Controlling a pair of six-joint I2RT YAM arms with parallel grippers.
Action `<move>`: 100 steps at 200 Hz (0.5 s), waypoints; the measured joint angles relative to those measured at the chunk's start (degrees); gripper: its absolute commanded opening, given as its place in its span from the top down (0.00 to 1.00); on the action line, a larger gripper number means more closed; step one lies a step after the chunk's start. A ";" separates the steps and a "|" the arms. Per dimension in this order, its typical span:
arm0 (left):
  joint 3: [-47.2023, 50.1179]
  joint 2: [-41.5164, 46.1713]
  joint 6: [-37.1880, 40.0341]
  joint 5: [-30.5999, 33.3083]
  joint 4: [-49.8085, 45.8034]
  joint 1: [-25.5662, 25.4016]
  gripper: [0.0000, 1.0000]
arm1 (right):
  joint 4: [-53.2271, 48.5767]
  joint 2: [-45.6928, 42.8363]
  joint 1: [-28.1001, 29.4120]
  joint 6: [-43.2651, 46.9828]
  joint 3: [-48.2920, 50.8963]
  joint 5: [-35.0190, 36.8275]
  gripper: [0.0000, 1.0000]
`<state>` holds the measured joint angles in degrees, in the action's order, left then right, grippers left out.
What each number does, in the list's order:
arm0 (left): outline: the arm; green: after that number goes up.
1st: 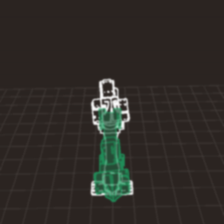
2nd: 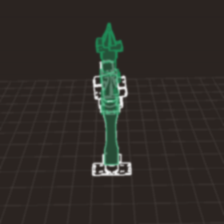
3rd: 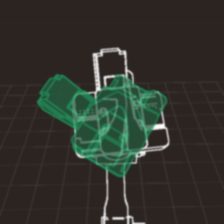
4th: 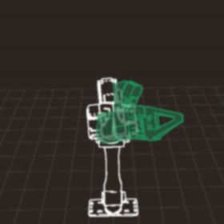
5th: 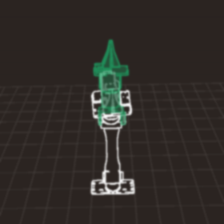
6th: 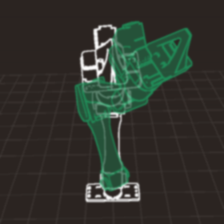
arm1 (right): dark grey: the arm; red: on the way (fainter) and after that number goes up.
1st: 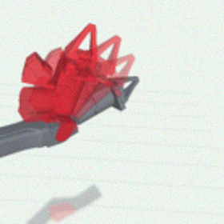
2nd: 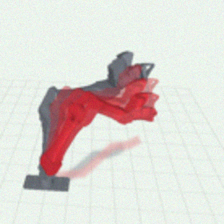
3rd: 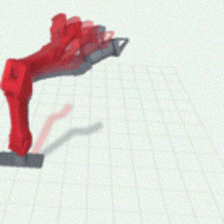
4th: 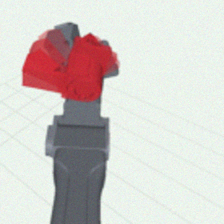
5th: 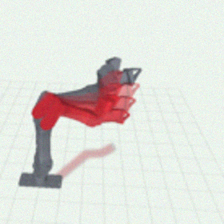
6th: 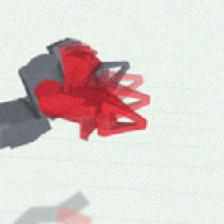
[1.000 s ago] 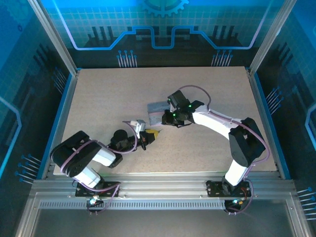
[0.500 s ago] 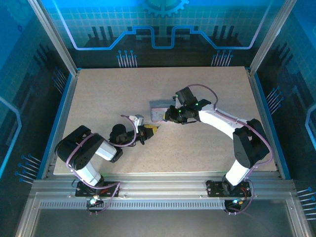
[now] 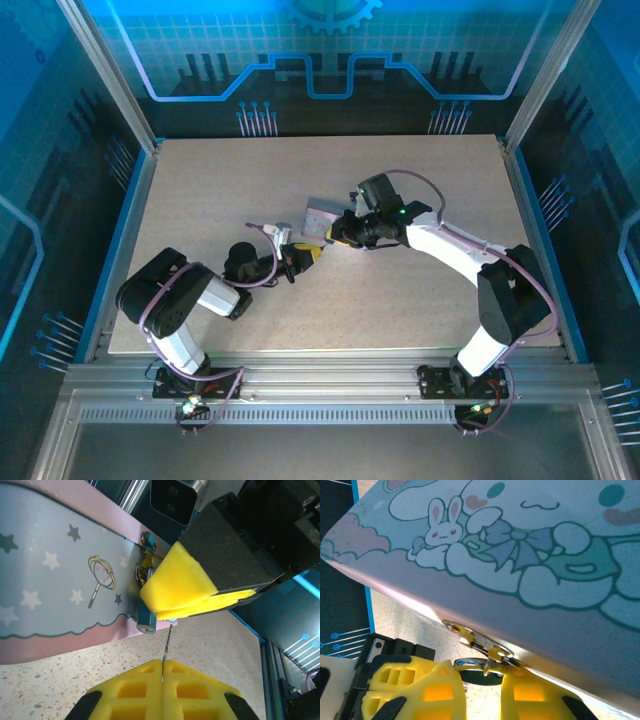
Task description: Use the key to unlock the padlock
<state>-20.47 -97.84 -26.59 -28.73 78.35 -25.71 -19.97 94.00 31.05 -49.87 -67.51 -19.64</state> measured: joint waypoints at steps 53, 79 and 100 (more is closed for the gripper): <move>-1.36 -2.29 -3.26 -2.67 0.02 1.25 1.00 | 2.56 -0.76 -0.37 -2.21 1.84 -0.59 0.95; -1.62 -2.62 -4.66 -3.56 0.02 1.75 1.00 | 3.85 -0.79 -0.85 -3.15 3.02 -0.59 0.95; -1.64 -2.67 -5.14 -4.11 0.04 2.08 1.00 | 4.42 -0.87 -1.03 -3.72 3.08 -0.63 0.95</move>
<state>-22.11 -100.51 -31.73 -32.84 78.39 -23.64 -15.55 93.12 30.02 -53.58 -64.42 -20.27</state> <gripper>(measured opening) 0.045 0.140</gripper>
